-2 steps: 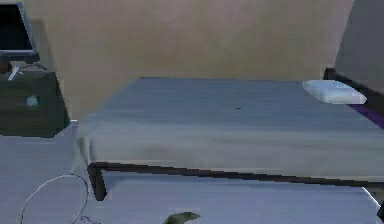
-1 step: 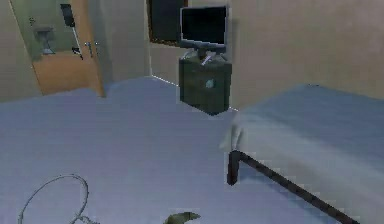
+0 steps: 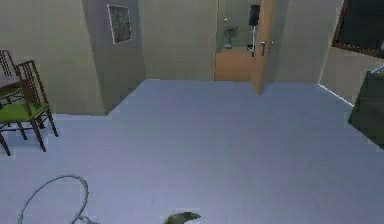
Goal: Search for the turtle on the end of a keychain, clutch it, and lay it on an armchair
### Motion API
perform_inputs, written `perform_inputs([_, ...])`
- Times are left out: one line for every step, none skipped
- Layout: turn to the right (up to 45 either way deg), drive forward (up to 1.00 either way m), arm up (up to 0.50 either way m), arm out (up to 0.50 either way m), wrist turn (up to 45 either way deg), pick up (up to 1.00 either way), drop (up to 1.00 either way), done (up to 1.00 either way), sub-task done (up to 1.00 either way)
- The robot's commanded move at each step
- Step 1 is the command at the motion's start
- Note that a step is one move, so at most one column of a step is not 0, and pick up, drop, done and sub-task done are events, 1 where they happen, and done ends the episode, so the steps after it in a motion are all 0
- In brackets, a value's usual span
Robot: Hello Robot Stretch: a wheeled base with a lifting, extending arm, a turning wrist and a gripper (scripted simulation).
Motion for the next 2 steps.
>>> perform_inputs([-45.0,0.00,0.00,0.00,0.0,0.00,0.00,0.00,0.00])
perform_inputs([-39.0,0.00,0.00,0.00,0.0,0.00,0.00,0.00,0.00])
